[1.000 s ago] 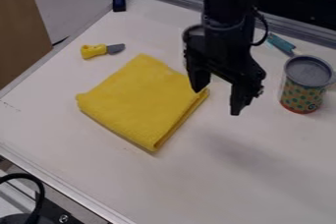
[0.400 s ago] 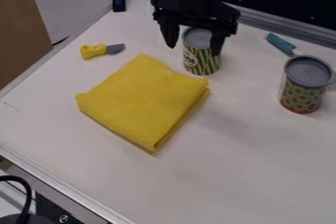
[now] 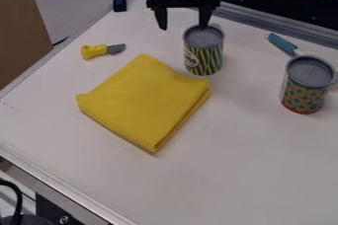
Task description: Picked the can and place it on the middle of the table
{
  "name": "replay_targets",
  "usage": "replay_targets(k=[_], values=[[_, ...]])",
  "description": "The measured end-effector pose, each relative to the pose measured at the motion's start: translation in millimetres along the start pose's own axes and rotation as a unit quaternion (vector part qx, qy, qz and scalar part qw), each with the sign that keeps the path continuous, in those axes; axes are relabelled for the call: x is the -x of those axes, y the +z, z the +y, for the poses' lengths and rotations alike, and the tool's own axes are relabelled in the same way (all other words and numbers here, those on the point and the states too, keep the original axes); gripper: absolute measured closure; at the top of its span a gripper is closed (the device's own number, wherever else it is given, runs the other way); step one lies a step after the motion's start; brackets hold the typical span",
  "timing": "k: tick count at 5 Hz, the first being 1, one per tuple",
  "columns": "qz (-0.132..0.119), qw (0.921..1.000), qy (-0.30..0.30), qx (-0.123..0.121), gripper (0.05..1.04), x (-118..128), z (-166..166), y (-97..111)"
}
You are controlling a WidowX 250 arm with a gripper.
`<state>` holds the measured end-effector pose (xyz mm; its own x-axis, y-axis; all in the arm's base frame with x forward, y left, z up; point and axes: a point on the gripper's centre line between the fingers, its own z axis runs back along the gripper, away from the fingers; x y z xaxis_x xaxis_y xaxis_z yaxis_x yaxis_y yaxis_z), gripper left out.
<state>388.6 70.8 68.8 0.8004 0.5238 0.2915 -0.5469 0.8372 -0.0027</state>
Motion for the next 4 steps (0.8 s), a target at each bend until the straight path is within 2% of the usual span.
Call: replay_targets(k=[1, 2, 3, 4], values=[[-0.012, 0.9986, 0.052, -0.003, 0.086, -28, 5, -4], [-0.038, 0.9953, 0.087, -0.02, 0.086, -41, 7, -12], [-0.063, 0.9863, 0.148, -0.039, 0.086, -46, 9, -17], [-0.069, 0.969, 0.228, -0.064, 0.086, -49, 11, -25]])
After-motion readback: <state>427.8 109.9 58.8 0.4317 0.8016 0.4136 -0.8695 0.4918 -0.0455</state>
